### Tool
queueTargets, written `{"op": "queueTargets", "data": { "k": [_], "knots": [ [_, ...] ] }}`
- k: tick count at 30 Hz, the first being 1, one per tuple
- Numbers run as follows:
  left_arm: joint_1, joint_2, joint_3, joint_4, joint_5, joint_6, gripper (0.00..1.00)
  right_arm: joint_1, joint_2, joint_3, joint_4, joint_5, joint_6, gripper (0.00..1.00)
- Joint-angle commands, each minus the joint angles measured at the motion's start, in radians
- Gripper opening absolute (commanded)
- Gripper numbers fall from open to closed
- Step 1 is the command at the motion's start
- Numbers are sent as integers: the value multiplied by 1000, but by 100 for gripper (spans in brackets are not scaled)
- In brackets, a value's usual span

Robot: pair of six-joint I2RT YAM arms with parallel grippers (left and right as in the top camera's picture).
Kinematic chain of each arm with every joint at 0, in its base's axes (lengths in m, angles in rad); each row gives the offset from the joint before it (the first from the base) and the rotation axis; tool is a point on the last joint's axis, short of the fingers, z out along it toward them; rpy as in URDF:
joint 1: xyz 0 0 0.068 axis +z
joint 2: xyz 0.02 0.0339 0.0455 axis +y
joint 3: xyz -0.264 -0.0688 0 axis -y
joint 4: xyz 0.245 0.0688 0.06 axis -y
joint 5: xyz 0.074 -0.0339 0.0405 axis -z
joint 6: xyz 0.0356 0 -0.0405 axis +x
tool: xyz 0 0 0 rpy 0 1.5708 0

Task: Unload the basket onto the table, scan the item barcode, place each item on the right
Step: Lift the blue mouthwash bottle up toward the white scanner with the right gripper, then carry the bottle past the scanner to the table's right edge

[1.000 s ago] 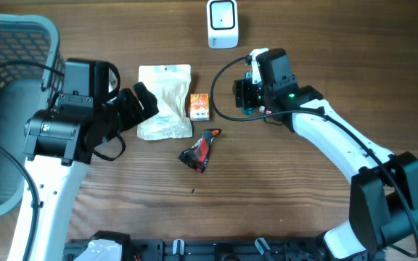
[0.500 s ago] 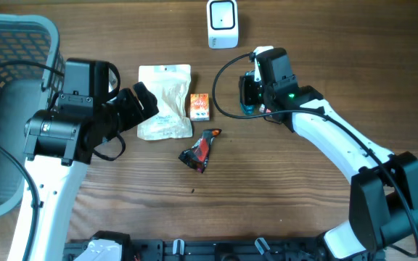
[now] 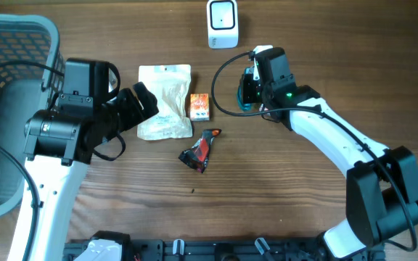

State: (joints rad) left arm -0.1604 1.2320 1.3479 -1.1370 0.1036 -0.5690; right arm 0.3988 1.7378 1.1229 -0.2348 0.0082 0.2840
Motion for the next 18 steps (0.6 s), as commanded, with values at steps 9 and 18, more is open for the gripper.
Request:
{"op": "queueTargets", "data": {
  "k": [9,18],
  "knots": [
    [5,-2,9,2,11,15,100,-28,-14,121,167,-140,225,31],
    [5,-2,9,2,11,15,100,-74,22,122,549,-351,505,31]
  ]
}}
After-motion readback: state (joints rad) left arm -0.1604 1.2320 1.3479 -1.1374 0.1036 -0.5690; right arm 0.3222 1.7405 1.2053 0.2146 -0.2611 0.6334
